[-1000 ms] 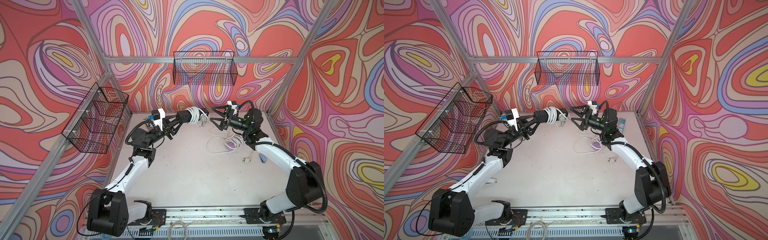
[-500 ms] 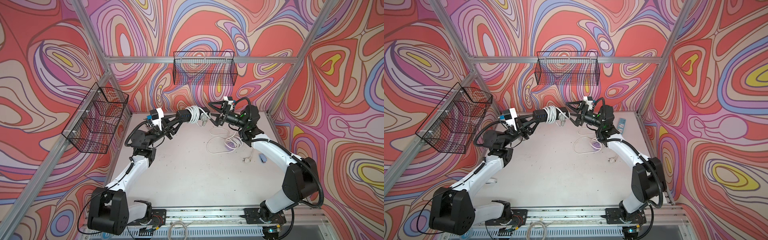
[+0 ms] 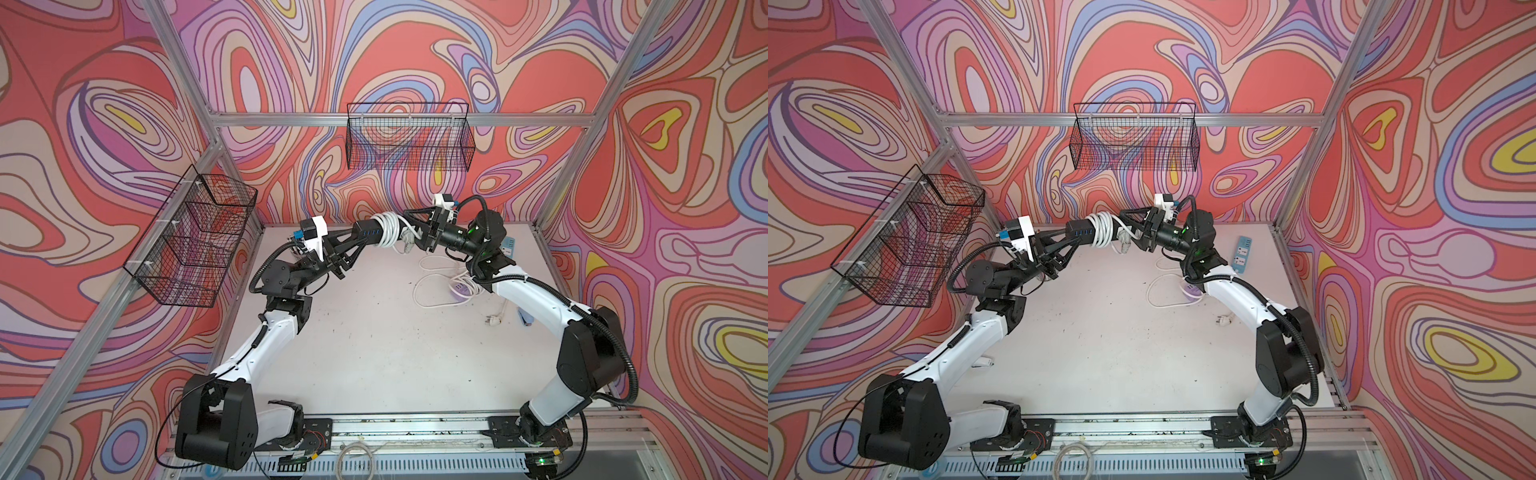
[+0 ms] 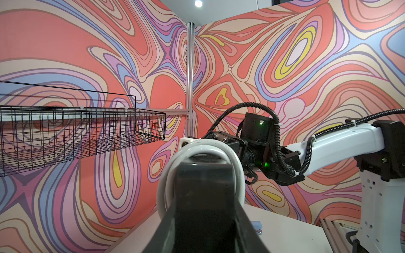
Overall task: Unwrap the cord wrapped around the power strip
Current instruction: Adjust the power strip.
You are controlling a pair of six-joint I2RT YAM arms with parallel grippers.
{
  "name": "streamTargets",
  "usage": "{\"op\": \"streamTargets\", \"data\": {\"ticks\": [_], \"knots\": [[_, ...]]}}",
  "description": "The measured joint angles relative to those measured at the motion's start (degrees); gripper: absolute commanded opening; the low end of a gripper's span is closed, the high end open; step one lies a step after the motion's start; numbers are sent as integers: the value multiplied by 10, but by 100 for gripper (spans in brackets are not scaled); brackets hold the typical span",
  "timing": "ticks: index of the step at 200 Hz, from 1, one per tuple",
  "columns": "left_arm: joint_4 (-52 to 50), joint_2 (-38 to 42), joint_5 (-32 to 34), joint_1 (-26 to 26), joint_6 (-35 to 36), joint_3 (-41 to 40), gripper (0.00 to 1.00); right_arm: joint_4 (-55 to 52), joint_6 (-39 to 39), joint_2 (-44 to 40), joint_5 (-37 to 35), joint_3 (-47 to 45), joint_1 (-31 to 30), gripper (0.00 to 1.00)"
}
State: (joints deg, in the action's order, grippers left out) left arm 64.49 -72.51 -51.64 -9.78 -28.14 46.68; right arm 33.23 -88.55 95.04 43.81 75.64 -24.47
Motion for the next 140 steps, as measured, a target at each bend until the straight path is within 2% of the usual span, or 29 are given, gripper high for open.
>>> {"op": "streamTargets", "data": {"ticks": [27,45,107,140], "knots": [[6,0,-4,1,8,0,0,3,-19,1,0,3,-1,36],[7,0,-4,1,9,0,0,7,-22,2,0,3,-2,31],[5,-1,-6,1,9,0,0,6,-24,3,-1,3,-2,29],[3,-1,-8,3,9,0,11,-7,-17,3,0,10,-2,28]]}}
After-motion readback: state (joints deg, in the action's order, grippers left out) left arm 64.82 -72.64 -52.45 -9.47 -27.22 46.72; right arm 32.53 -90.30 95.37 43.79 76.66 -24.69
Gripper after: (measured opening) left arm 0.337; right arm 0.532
